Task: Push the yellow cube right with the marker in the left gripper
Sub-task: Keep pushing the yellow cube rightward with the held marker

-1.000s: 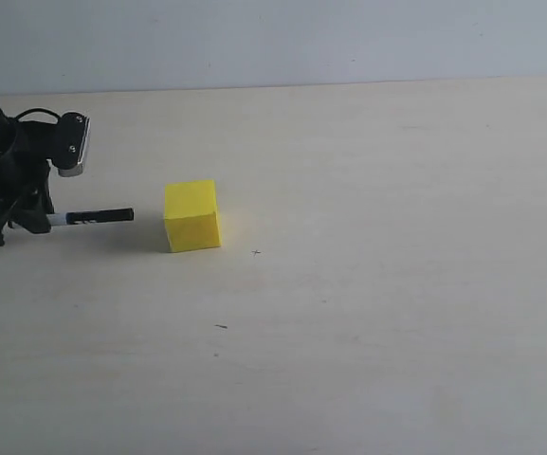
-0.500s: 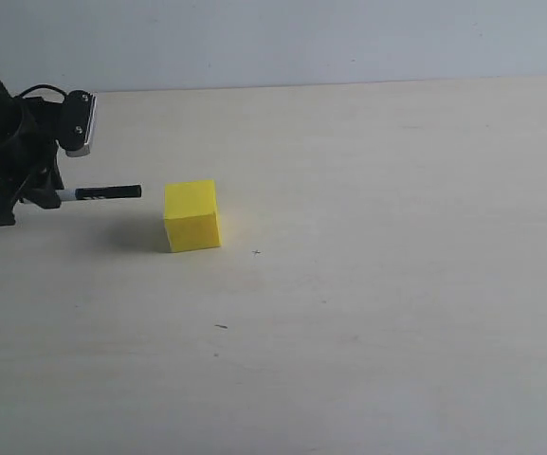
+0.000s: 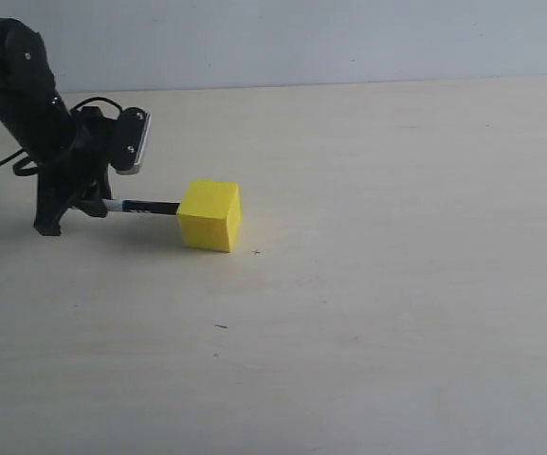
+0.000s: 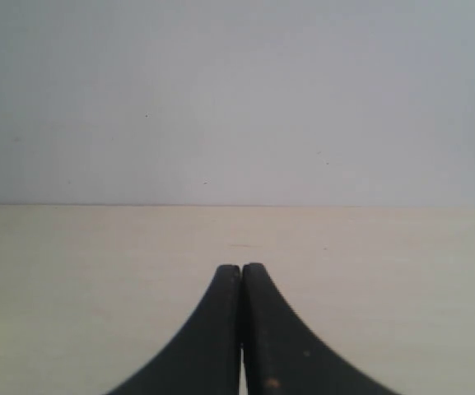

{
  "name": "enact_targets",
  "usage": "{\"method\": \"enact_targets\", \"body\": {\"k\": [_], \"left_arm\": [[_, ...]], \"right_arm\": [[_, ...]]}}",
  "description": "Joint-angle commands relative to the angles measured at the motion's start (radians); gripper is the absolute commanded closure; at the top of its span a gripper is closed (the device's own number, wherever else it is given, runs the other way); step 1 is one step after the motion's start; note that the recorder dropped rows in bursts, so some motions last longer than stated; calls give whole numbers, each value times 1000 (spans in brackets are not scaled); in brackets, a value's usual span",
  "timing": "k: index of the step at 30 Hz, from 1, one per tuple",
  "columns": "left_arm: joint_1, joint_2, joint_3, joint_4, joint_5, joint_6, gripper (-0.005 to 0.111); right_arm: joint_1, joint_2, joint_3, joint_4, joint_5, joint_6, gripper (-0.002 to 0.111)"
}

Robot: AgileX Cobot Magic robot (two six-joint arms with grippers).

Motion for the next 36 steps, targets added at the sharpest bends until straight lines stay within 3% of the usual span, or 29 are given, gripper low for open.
{"method": "enact_targets", "body": {"k": [1, 6, 10, 15, 23, 27, 31, 36], "left_arm": [[3, -5, -7, 2, -44, 1, 107], [75, -5, -7, -2, -29, -33, 107], [96, -5, -7, -2, 5, -33, 107], [42, -5, -7, -6, -5, -22, 107], [-109, -5, -7, -3, -25, -23, 107], [-79, -5, -7, -3, -34, -57, 107], [-37, -5, -7, -3, 40, -77, 107], [-41, -5, -7, -3, 113, -168, 107]], "right_arm": [[1, -7, 4, -1, -6, -1, 108], [1, -7, 4, -1, -6, -1, 108], [1, -7, 4, -1, -6, -1, 108], [1, -7, 4, -1, -6, -1, 108], [1, -7, 4, -1, -6, -1, 108], [1, -7, 4, -1, -6, -1, 108], [1, -7, 4, -1, -6, -1, 108], [1, -7, 4, -1, -6, -1, 108]]}}
